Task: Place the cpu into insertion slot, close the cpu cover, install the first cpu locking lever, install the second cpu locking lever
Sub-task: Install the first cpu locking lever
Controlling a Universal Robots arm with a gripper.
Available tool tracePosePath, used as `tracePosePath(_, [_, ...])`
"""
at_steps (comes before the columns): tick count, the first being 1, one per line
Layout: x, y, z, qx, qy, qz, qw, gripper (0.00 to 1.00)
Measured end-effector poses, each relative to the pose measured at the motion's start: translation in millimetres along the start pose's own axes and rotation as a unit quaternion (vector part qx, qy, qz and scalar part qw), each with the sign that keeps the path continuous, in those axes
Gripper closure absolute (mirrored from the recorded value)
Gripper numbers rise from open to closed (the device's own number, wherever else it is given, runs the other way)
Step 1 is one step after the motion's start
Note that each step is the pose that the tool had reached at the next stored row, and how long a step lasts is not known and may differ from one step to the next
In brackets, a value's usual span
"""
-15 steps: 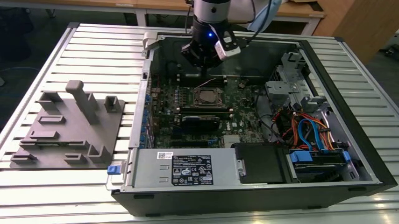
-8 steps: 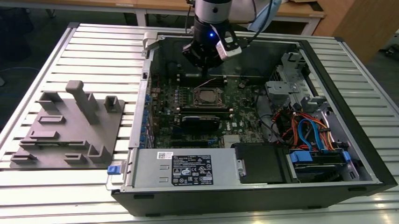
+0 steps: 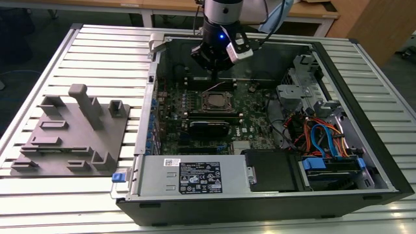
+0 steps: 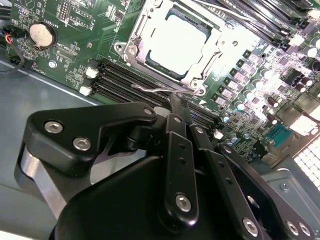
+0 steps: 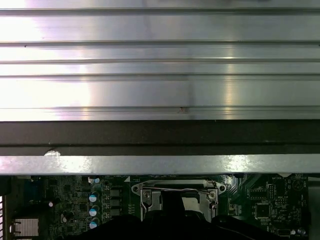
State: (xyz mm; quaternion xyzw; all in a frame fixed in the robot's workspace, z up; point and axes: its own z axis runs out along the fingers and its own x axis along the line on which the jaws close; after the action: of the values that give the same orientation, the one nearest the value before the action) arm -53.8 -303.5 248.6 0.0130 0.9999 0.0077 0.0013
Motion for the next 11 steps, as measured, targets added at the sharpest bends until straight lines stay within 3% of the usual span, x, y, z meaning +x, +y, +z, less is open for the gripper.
tracePosePath(11, [-3.9, 0.1, 0.3, 0.0, 0.0, 0.0, 1.0, 0.9])
